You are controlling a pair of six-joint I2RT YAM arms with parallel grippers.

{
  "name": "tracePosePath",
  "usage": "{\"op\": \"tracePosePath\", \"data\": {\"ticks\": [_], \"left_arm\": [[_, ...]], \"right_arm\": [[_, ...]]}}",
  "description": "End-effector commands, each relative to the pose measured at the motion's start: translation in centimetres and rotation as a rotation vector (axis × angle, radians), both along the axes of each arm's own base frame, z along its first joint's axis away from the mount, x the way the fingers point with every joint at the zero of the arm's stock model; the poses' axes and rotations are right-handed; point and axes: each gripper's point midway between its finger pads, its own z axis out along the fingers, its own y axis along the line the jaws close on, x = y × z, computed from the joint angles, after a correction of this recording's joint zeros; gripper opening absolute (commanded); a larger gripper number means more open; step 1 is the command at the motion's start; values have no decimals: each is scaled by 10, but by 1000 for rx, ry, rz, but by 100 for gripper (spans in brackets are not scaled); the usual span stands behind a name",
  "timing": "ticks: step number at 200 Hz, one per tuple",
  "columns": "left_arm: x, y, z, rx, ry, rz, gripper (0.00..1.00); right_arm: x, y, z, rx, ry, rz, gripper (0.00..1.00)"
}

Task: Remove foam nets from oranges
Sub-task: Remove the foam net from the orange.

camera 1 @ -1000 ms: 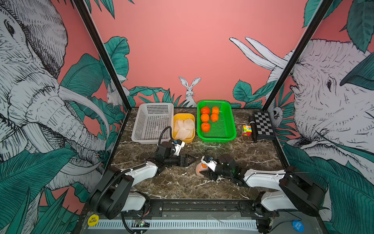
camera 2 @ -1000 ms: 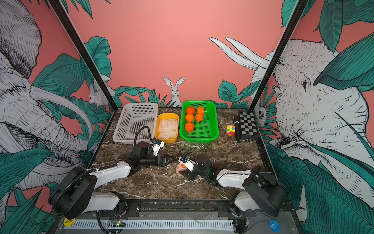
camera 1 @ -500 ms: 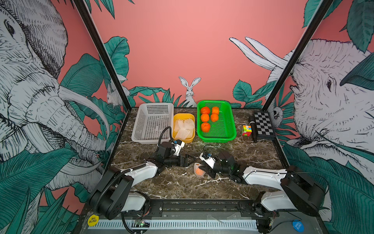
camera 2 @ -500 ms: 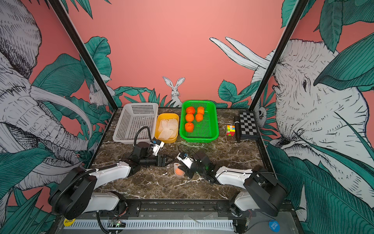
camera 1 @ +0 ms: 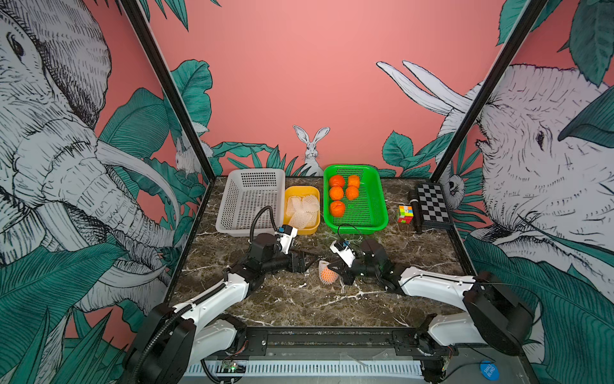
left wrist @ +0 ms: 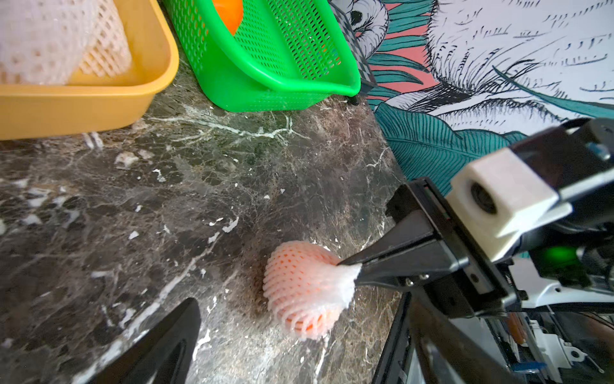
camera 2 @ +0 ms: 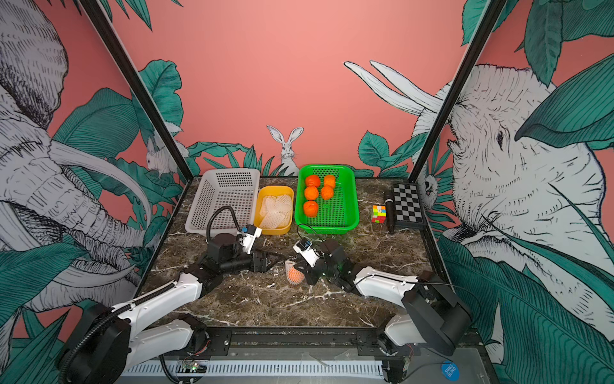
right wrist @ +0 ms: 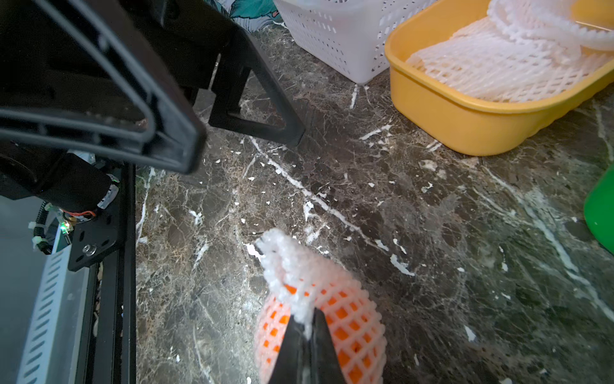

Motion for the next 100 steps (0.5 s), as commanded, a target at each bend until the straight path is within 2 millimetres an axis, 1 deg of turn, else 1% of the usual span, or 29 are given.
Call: {"op": "tracePosePath", "data": {"ticks": [1,9,34,49,67,69,72,100], "left_arm": [[-2,4,-2,35,-102,19,99],[-6,0,0,45,-148,4,99],[-18,-14,-6,120,-266,-68,99],[-15,-19,-7,123,-326,-91,96],[-13,-22,-13,141,-385,-121,94],[-18,-28,-13,140,-396,-148,93],[-20,-30,-15,143,-407,-162,93],[-20,-39,-21,180,-491,-236,93]], "right_arm": [[3,5,18,92,67,9,0],[6,3,18,99,89,-1,0],[6,-1,17,113,154,4,0],[3,-2,15,110,152,23,0],[0,-2,11,98,153,45,0],[-1,-2,10,98,155,46,0],[-1,-2,10,98,156,50,0],[-4,1,6,110,166,78,0]]}}
